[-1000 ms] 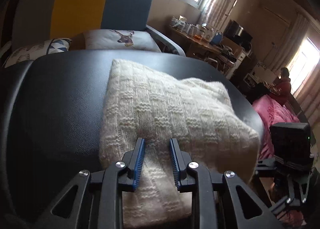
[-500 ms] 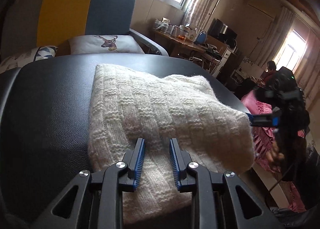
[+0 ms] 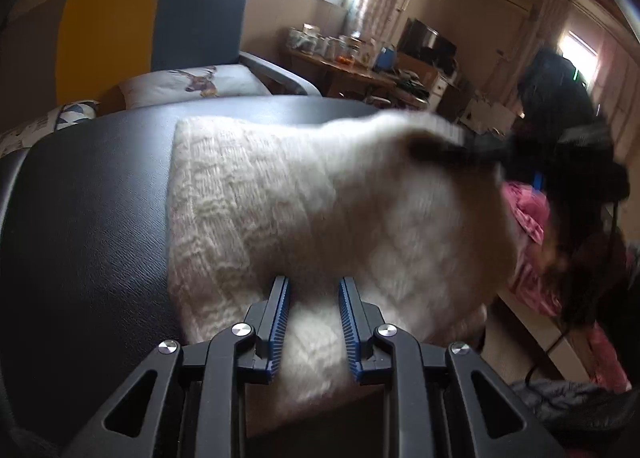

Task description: Fold clothes

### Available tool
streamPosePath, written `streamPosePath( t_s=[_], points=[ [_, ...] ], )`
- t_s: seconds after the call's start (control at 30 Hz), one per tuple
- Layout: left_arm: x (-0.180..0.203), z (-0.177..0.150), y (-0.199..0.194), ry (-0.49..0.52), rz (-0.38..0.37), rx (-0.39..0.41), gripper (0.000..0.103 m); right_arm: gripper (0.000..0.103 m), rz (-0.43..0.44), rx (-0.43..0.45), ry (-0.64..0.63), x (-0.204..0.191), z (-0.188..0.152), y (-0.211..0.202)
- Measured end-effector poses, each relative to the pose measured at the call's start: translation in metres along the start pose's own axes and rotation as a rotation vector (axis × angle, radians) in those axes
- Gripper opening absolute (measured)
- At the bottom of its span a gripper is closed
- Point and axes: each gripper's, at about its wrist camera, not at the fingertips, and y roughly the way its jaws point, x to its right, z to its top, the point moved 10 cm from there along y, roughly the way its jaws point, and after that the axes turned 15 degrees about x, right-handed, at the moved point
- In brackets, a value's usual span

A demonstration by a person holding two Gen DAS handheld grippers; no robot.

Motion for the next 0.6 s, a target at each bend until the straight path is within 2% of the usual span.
streamPosePath(
  t_s=[0.07,0.1,0.17,0.2,0.23,0.27,0.33,0.43,0.5,0.53,0.6],
  points=[
    [0.005,-0.011,0.002,0.032,-0.007,-0.027,0.025,0.022,-0.028,0.048,-0.064,0.003,0.015,-0.007],
    [0.007,-0.017,0.003,0.047,-0.01,-0.041,0.025,0.022,-0.058,0.019,-0.046,0.016,0.006,-0.003],
    [0.009,-0.023,0.004,0.051,-0.018,-0.067,0.025,0.022,-0.134,-0.1,0.032,0.054,-0.036,0.015],
    [0.009,-0.023,0.004,0.039,-0.023,-0.079,0.025,0.023,-0.125,-0.102,0.099,0.067,-0.05,0.018],
    [0.008,-0.021,0.002,0.016,-0.03,-0.093,0.025,0.023,-0.081,-0.043,0.178,0.072,-0.052,0.013],
    [0.008,-0.018,0.001,-0.007,-0.037,-0.106,0.024,0.023,-0.063,-0.02,0.234,0.077,-0.054,0.01],
    [0.012,-0.005,-0.004,-0.03,-0.066,-0.086,0.023,0.024,-0.042,0.014,0.27,0.082,-0.057,0.01],
    [0.028,0.027,-0.01,-0.017,-0.112,0.016,0.023,0.025,-0.023,0.046,0.276,0.083,-0.058,0.007],
    [0.043,0.042,0.001,0.003,-0.141,0.043,0.023,0.032,-0.002,0.079,0.306,0.085,-0.057,-0.001],
    [0.05,0.049,0.006,0.014,-0.156,0.054,0.023,0.034,0.02,0.091,0.328,0.087,-0.06,-0.009],
    [0.065,0.037,0.017,0.061,-0.172,0.018,0.023,0.042,0.01,0.099,0.334,0.091,-0.057,-0.023]
  ],
)
